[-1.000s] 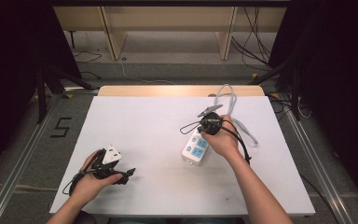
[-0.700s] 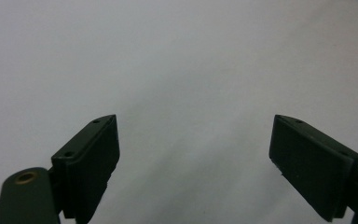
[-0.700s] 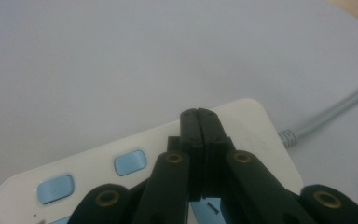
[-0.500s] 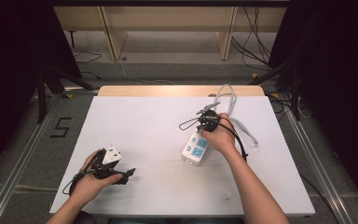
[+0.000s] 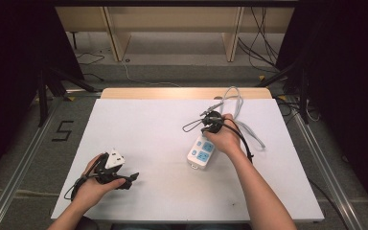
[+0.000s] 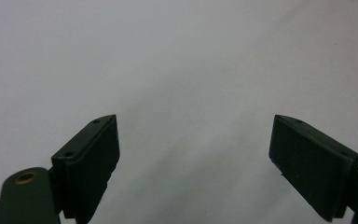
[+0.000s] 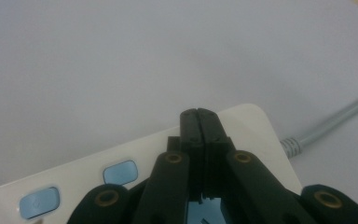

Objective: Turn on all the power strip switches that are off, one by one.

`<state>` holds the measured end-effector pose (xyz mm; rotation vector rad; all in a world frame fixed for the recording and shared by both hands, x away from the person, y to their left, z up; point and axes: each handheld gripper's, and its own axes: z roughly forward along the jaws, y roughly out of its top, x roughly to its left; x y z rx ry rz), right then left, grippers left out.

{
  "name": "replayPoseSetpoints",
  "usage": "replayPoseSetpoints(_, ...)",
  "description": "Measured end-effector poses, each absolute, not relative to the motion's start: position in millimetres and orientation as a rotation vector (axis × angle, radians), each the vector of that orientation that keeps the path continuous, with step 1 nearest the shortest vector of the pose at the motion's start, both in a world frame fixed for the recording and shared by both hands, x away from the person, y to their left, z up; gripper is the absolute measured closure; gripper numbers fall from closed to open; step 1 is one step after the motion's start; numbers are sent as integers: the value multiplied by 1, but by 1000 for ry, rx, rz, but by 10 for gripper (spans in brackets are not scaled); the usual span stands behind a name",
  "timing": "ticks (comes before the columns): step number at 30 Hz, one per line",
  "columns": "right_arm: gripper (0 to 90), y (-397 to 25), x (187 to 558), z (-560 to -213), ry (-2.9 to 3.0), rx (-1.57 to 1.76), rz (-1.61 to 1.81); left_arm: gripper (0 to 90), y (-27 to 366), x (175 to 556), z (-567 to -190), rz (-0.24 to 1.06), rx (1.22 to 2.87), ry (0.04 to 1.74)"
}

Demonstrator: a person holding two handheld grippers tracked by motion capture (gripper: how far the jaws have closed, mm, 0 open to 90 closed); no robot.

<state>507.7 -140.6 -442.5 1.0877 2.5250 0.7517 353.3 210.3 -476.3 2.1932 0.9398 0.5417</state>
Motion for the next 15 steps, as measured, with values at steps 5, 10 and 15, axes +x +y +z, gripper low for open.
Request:
replayPoseSetpoints(5, 900, -141, 508, -443, 2525, 1092, 757, 160, 210, 353, -476, 541, 2189, 943)
replayPoseSetpoints(10, 900, -141, 509, -443, 2532, 1097, 755, 160, 210, 354, -476, 540, 2191, 943)
replayPoseSetpoints(15, 900, -141, 509, -444, 2533, 1102, 751, 160, 211, 354, -476, 544, 2190, 943)
